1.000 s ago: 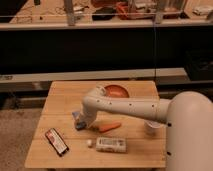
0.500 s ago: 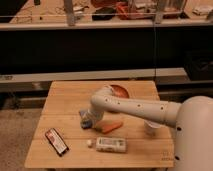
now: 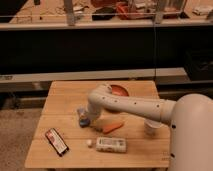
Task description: Wipe the white sponge on the table
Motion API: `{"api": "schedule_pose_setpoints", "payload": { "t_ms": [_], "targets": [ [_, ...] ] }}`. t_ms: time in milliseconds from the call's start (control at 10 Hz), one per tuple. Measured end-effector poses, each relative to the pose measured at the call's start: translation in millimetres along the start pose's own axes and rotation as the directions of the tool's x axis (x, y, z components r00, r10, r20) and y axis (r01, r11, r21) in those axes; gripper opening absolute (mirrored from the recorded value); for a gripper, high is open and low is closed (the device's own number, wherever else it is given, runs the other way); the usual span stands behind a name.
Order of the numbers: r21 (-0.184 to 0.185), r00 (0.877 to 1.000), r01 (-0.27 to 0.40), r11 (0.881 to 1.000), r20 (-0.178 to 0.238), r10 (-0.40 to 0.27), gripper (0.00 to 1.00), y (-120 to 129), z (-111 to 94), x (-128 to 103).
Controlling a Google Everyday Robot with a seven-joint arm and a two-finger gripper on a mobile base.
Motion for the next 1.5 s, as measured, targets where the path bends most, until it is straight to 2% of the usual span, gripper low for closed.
{"api": "schedule_pose_setpoints", "payload": {
  "t_ms": [400,800,1100,1500],
  "targets": [
    [0.011,1.000,-0.011,1.000,0.012,0.011,0.00,-2,-4,14],
    [0.008,1.000,0.004,1.000,0.015,-0.004,0.00,-12,0,12],
    [0.006,0.999,0.039,0.999,0.021,-0.039,0.00,-27,5,6],
    [0.001,0.998,0.066,0.998,0.024,-0.066,0.00,-30,7,4]
  ]
}}
